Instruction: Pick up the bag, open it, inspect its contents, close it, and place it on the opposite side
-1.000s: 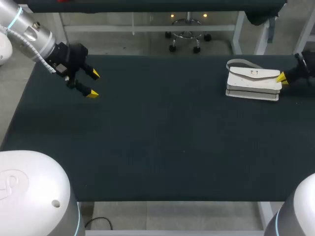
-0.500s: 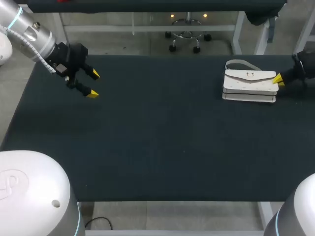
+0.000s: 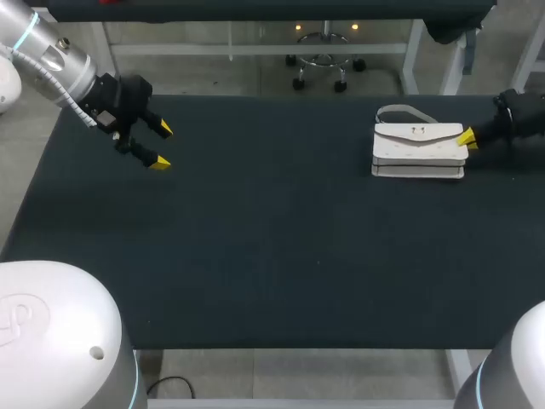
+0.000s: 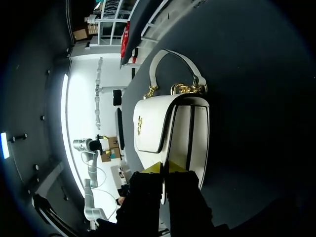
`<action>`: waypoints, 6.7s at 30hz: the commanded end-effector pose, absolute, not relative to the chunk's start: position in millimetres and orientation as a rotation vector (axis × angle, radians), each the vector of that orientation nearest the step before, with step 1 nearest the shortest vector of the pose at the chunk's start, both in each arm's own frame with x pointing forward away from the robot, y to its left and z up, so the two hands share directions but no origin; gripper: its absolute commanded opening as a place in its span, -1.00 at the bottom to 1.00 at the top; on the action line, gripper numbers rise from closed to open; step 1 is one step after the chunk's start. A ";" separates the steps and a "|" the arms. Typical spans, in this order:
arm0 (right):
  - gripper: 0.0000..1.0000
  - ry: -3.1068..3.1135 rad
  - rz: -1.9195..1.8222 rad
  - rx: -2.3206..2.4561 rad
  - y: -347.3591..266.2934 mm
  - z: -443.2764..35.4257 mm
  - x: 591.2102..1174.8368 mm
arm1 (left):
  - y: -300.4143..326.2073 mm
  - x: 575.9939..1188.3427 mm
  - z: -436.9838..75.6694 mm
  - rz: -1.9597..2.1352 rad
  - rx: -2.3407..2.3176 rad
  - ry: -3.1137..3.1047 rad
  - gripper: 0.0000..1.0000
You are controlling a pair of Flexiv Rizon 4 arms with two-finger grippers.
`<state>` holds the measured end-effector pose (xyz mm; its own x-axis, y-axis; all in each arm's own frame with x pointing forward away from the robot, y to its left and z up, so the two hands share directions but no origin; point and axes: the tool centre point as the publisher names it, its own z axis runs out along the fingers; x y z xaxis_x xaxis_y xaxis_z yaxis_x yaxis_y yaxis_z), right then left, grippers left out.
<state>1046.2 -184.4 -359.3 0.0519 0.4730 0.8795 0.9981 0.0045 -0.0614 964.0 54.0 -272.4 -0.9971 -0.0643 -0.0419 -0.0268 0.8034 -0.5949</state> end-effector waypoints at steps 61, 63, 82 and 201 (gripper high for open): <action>-1.00 -1.593 -0.841 -1.474 28.2 -368.0 971.6 | 53.7 963.7 -273.1 -0.966 -0.074 2.923 1.00; -1.00 -1.593 -0.857 -1.482 33.5 -366.3 967.5 | 53.7 963.7 -273.1 -0.966 -0.074 2.923 1.00; -1.00 -1.535 -0.960 -1.569 80.1 -367.6 947.6 | 53.7 963.7 -273.1 -0.966 -0.074 2.923 1.00; 1.00 -2.873 -0.278 -1.251 92.3 -283.2 957.0 | 53.7 963.7 -273.1 -0.966 -0.074 2.923 1.00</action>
